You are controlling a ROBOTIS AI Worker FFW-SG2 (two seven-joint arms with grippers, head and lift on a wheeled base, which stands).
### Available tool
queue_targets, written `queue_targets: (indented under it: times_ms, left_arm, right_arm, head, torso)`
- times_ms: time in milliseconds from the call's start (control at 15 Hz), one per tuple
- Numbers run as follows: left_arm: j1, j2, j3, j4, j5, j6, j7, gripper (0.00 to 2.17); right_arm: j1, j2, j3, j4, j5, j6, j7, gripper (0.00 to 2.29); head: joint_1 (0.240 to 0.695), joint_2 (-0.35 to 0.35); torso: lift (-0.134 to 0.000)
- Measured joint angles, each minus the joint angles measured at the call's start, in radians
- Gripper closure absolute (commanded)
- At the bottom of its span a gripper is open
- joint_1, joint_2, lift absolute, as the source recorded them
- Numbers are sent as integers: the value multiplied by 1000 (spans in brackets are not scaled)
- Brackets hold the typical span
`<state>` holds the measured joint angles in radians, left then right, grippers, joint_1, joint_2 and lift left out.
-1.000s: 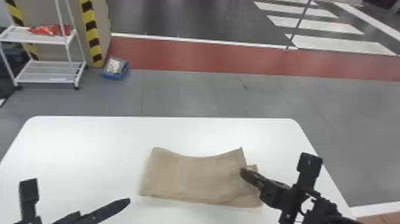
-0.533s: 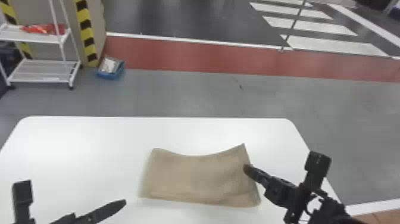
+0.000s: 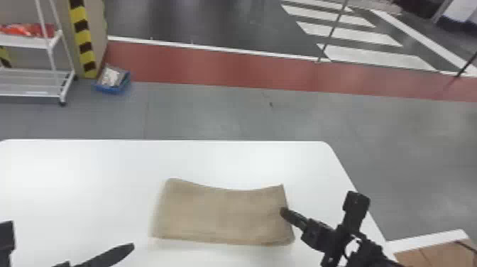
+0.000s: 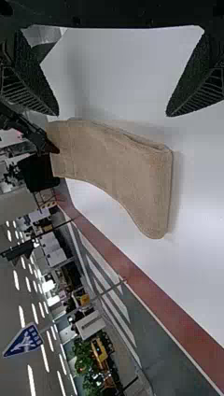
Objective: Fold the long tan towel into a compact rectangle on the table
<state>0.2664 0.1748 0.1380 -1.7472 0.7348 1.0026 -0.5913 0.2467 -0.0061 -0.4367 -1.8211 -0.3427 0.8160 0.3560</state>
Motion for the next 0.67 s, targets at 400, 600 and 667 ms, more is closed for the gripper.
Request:
queue_targets:
  times_ms: [400, 600, 667]
  left_arm:
    - [10, 4, 8, 7, -4, 0, -9, 29]
    - [15, 5, 13, -1, -2, 0, -15, 29]
    - [18, 6, 15, -9, 0, 0, -17, 29]
  right_arm:
    - [-66, 0, -5, 156, 117, -108, -9, 154]
    - [-72, 0, -5, 174, 140, -115, -22, 49]
    - [-61, 0, -8, 170, 144, -136, -25, 53]
  head:
    - [695, -321]
    - [695, -328]
    - [695, -334]
  torso:
    - [0]
    - [0]
    - [0]
